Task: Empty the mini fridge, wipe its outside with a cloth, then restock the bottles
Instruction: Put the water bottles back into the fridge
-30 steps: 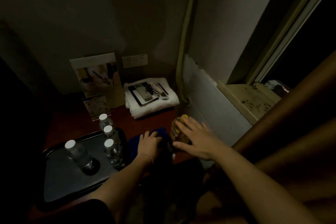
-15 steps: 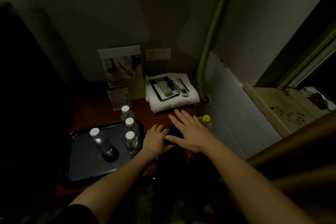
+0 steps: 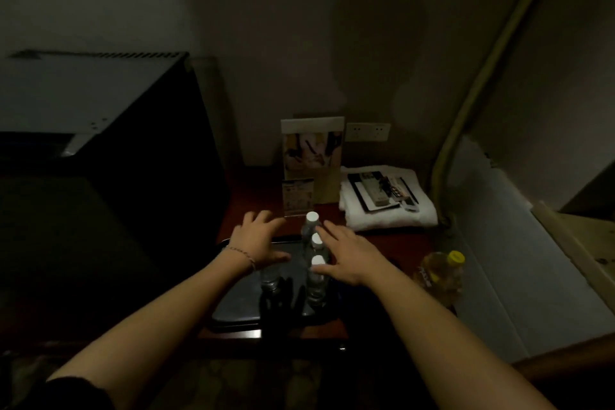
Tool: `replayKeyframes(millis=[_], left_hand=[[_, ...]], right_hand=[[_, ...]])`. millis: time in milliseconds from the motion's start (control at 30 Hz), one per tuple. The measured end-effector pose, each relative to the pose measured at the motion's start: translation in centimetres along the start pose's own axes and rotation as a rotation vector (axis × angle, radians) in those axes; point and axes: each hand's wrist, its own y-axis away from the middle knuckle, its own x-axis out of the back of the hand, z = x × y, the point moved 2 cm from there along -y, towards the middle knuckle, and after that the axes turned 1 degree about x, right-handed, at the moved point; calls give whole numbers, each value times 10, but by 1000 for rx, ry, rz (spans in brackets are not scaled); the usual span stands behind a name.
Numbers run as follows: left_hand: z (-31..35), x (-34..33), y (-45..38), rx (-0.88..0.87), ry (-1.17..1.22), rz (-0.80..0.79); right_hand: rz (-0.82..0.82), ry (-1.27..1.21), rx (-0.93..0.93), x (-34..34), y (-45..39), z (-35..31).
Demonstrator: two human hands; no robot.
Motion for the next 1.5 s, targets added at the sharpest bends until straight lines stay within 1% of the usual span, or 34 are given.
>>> replayKeyframes(millis=[67,100,200,267,400,633,867,1000,1100,1333,1500], left_hand=[[-15,-21,0,11,14,-99],[-17,-31,-1,4,12,-117],[-27,-48,-11,-42,2,-123],[-31,-52,-19,-64,35,-121],[-34,-59,-28,-126,116,-92],[-46,-68,-31,-191,208,-58],[-55,-76,-29,-237,255,-24],[-58,-79,-24,-237,273,-52],[-62,-80,-17,-234,271,-45],[-68,-82,3,-138,283,0],[-67,-78,-1,-108,317,14]], right_hand=[[-43,25,-11,-13,-17,-15],[-69,25,-31,-20,-21,-18],[-138,-8,-100,-40,-36,-23],[-155,-40,-150,-49,-42,-23],[-89,-143,-256,-65,-49,-29],[17,-213,-365,-78,-50,-37],[101,-232,-392,-85,-42,-45],[112,-232,-400,-89,-37,-47],[108,-232,-374,-91,-33,-52],[104,-213,-281,-93,-27,-54],[94,-160,-283,-91,-32,-51]])
